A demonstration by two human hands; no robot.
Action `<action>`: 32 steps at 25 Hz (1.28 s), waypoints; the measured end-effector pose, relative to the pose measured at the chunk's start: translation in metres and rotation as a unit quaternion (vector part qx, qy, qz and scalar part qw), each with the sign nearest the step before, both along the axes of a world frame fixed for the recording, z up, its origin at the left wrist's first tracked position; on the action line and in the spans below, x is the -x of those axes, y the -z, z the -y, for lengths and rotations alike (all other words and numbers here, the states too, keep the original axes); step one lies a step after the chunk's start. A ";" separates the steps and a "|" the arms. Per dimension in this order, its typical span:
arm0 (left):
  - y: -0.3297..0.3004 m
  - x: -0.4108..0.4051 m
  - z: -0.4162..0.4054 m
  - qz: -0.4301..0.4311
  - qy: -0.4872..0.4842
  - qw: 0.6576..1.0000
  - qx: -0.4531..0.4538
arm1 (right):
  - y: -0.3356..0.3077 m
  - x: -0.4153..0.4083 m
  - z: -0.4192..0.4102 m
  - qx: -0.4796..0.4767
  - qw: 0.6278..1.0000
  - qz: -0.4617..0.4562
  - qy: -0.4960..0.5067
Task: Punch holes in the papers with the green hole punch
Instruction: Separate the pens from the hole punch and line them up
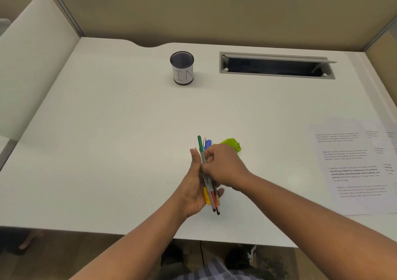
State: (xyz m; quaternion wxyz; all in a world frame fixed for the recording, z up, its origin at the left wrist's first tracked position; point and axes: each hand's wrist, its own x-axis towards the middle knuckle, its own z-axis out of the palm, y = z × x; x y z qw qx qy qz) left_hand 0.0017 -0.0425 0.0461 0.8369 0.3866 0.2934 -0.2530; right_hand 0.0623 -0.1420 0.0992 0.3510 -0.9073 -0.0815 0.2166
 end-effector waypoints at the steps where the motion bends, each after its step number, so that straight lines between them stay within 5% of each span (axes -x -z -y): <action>1: 0.001 0.000 -0.001 -0.010 -0.003 1.000 -0.011 | 0.000 0.001 -0.001 0.001 1.000 0.008 -0.006; 12: 0.009 -0.006 -0.021 -0.032 -0.084 0.996 0.004 | 0.011 0.017 -0.001 -0.035 0.997 0.026 -0.062; 16: 0.021 -0.008 -0.038 -0.064 -0.114 0.987 -0.097 | 0.034 0.009 0.022 -0.004 0.999 -0.023 0.049; 22: 0.031 -0.014 -0.048 -0.003 -0.038 0.954 -0.297 | 0.065 0.003 0.025 0.110 0.990 -0.074 0.055; 32: 0.040 -0.007 -0.025 -0.009 -0.023 0.938 -0.347 | 0.078 0.002 -0.011 0.105 0.991 -0.054 0.064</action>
